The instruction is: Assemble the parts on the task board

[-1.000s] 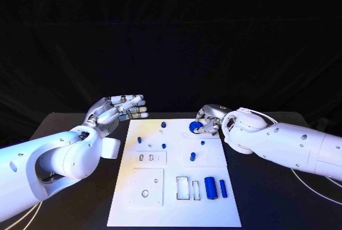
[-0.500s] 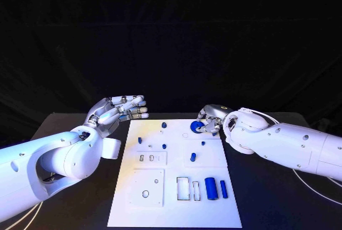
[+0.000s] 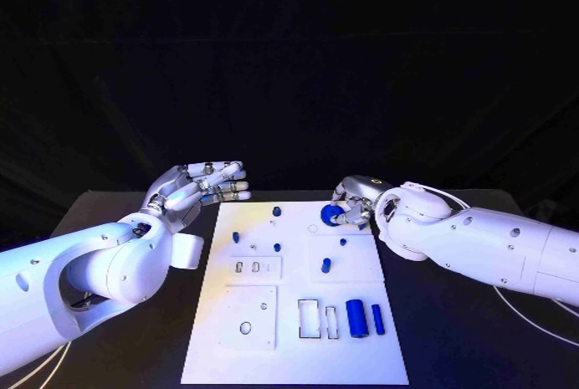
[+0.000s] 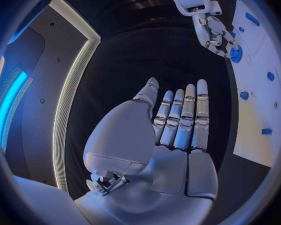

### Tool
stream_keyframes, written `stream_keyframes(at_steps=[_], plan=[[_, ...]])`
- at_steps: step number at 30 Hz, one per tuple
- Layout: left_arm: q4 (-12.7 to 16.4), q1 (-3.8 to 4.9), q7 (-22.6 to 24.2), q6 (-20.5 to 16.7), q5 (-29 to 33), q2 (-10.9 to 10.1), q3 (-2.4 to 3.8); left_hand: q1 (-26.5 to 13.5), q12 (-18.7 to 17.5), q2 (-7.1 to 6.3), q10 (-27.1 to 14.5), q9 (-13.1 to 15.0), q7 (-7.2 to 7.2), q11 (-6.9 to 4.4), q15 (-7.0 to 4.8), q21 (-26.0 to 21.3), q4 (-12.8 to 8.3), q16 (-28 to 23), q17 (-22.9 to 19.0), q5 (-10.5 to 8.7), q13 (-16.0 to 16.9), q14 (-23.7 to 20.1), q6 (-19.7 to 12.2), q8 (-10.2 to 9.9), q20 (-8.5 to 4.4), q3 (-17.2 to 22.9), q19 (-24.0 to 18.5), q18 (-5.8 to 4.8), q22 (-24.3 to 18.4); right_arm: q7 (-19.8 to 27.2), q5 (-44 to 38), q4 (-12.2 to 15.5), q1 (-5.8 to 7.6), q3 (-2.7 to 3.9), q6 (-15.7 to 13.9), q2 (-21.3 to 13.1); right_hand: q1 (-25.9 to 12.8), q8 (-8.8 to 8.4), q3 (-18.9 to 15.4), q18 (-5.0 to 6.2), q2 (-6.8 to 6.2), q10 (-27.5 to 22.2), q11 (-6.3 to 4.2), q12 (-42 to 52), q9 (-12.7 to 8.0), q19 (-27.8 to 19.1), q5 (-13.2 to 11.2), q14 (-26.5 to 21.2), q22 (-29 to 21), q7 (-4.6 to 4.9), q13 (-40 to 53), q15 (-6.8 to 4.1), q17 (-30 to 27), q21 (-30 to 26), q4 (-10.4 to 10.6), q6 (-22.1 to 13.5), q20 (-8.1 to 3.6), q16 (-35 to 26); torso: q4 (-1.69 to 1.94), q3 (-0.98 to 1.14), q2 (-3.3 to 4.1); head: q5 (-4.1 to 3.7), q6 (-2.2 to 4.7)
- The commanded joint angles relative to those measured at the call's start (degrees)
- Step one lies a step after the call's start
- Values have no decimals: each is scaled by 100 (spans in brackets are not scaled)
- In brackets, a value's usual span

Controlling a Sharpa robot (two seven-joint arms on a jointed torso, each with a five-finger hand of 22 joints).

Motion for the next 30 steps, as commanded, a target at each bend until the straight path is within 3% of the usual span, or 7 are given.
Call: stream_keyframes(at_steps=[1,10,15,21,30], plan=[[4,7,22,117,-1,7,3,-5,-30,51,0,-3,33,20,22,20,-26,-34,-6,14,-7,-7,-16,-32,-4,-5,-43,10,-1,-103,-334,163,-5,0,-397,-40,-105,16,36,-81,-1,140,-40,39,14,598,-27,571,1505,-89,986,-40,1354,25,0,133,-26,33,4,0,-2,6,11],[-7,7,21,112,-1,10,3,-4,-31,52,-1,-3,33,20,22,20,-27,-36,-7,14,-7,-7,-16,-33,-3,-3,-44,10,-1,-207,-816,758,70,15,-695,-20,-114,-11,118,-81,-30,157,-62,52,-4,598,35,572,1505,-110,1001,-59,1356,25,-34,185,-45,35,5,-1,-1,14,21],[-9,7,20,114,-1,19,3,-3,-33,54,-1,-3,33,20,23,20,-28,-39,-7,14,-7,-8,-16,-35,-3,-2,-45,10,-1,-262,-1062,911,87,15,-750,185,-123,-20,133,-81,-37,160,-63,54,-9,598,48,571,1505,-110,1004,-61,1354,25,-36,191,-48,33,9,0,-1,27,20],[-13,7,17,115,-1,30,3,-3,-33,54,-1,-3,33,20,23,20,-28,-39,-7,14,-7,-8,-16,-35,-3,-2,-45,10,-1,-279,-1219,764,80,-3,-769,541,-132,-28,147,-81,-34,159,-63,52,-14,598,52,570,1505,-110,1003,-62,1350,25,-35,195,-50,31,16,-6,3,42,9],[-22,7,16,122,-1,58,3,2,-37,58,-1,-3,33,21,23,22,-35,-44,-7,15,-7,-8,-16,-39,-2,4,-48,10,-1,-239,-1281,304,-36,-40,-726,1052,-153,-51,170,-81,-38,154,-61,46,-25,598,53,569,1505,-106,997,-62,1345,25,-32,191,-53,29,18,-3,5,49,-3]])
